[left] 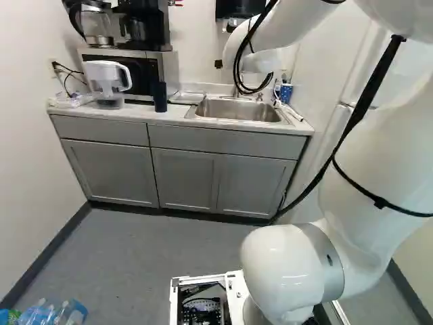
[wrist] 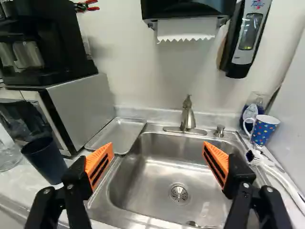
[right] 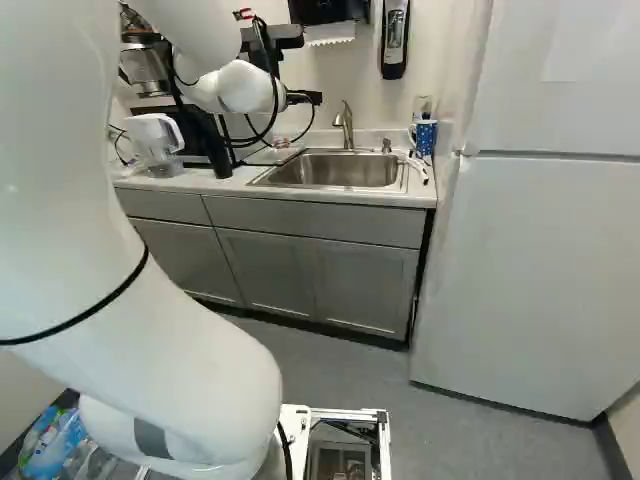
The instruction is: Rinse the cup and place it in the tray
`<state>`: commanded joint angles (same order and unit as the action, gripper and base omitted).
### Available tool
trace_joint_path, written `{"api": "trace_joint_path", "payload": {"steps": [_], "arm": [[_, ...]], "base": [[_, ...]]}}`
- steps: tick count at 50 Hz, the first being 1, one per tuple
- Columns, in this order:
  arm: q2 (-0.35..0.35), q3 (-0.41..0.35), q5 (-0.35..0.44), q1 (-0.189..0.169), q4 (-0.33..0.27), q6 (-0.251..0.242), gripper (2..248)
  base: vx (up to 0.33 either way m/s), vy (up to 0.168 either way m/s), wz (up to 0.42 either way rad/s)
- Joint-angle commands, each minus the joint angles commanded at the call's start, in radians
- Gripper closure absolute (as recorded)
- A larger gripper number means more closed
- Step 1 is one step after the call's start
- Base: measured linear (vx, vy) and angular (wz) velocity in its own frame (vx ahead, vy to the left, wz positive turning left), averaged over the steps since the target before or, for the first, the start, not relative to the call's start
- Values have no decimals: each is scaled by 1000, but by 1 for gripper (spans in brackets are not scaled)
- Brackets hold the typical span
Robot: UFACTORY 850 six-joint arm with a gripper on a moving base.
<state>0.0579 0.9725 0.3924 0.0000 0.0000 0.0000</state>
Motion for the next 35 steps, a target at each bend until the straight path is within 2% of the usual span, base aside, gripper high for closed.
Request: {"api": "trace_joint_path", "payload": {"steps": [35], "arm": [[0,0,0,0,0,0,3]], "base": [[103,3,168]]}}
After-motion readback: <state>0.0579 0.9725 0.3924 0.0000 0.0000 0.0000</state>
